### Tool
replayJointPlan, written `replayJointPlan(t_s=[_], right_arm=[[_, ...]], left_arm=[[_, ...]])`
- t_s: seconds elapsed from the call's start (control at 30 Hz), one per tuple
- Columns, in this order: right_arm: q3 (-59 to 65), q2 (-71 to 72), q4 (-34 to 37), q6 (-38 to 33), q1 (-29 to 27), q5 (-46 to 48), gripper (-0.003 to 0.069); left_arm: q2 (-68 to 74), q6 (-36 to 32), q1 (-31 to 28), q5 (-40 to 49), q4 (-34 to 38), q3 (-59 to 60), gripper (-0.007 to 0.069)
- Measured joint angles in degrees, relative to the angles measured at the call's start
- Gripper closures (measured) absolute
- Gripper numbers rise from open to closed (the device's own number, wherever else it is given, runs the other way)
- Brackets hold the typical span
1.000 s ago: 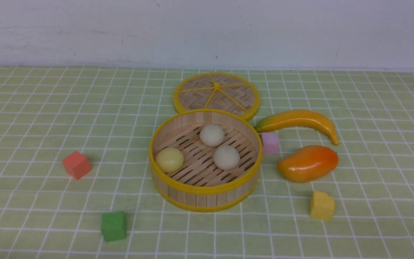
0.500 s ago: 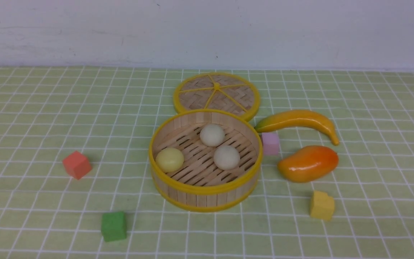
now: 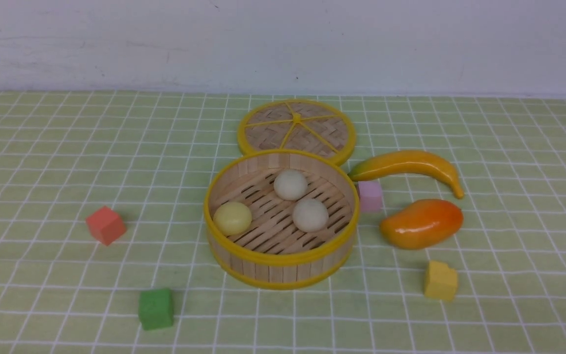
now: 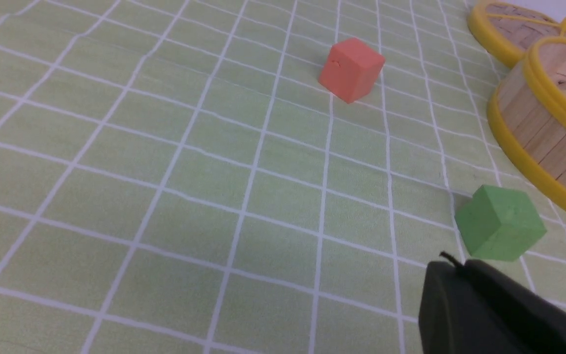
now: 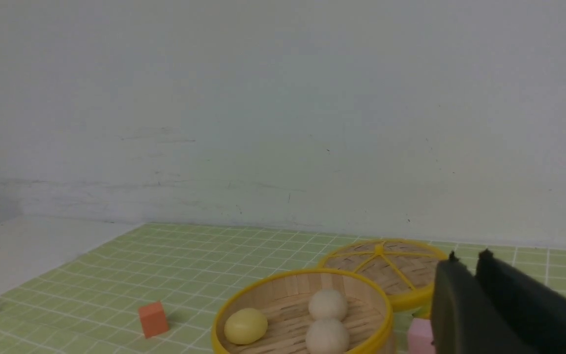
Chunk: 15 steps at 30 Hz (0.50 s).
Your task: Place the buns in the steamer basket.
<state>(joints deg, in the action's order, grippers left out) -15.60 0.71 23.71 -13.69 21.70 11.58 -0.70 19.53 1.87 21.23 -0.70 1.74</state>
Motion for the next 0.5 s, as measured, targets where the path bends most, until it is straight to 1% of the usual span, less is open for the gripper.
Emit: replayJointPlan(t_s=[0.5], right_arm=[[0.0,0.0,0.0,0.0,0.0,0.0,0.0585]], left_arm=[[0.0,0.0,0.0,0.1,0.0,0.0,0.0599]])
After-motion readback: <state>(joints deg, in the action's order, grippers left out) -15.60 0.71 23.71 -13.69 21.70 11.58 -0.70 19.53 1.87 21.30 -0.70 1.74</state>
